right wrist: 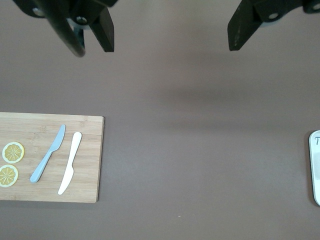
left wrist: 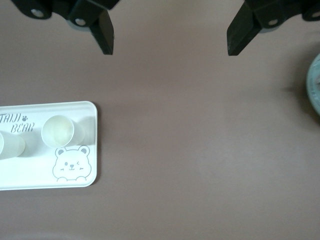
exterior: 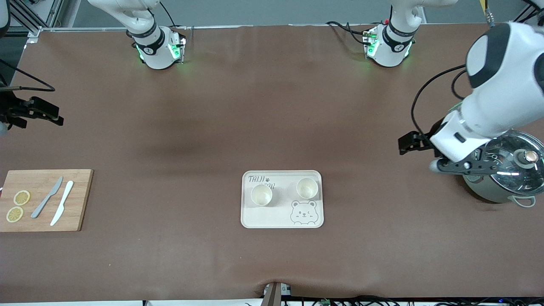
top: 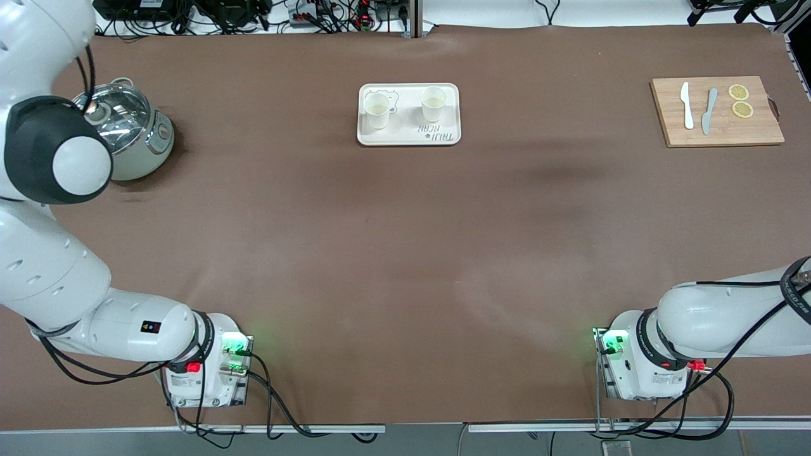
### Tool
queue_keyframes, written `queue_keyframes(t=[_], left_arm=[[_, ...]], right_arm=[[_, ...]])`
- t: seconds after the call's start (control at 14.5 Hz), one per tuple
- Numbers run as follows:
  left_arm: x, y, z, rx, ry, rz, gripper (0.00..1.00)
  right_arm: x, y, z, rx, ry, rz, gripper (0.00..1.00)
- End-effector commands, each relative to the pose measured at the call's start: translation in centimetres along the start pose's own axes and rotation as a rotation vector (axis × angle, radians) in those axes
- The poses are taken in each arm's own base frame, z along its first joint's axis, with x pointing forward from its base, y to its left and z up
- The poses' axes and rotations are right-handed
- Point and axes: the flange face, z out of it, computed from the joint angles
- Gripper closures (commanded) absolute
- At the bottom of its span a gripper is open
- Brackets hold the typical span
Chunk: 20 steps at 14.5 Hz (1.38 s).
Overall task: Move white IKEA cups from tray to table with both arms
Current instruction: 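Move the left gripper from the pot toward the cups on the tray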
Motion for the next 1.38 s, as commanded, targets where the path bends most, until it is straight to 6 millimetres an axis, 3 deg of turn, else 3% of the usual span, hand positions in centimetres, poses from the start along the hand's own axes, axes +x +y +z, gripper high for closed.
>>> queue_keyframes(t=[0.0,0.28,0.55,0.83,1.31], left_arm=[[-0.9,2.0,4.0,-0.014,0.034,-0.042,0.00],[-1.6,3.8,9.0,-0.029,0.087,-0.087,0.00],[-2.1,5.5,11.7,-0.053,0.124,-0.119,0.00],[-1.9,9.9,15.0,-0.016,0.158,-0.149,0.00],[0.3,15.8,20.9,0.065,0.187,-0.129,0.00]], right_arm=[[-0.7,-0.2,-0.5,-0.016,-0.001,0.000,0.00],[-0.7,-0.2,-0.5,-0.014,-0.001,0.000,0.00],[-0.6,-0.2,-0.3,-0.015,-0.004,0.000,0.00],[-0.6,-0.2,-0.3,-0.014,-0.004,0.000,0.00],[-0.6,-0.2,-0.1,-0.013,-0.008,0.000,0.00]])
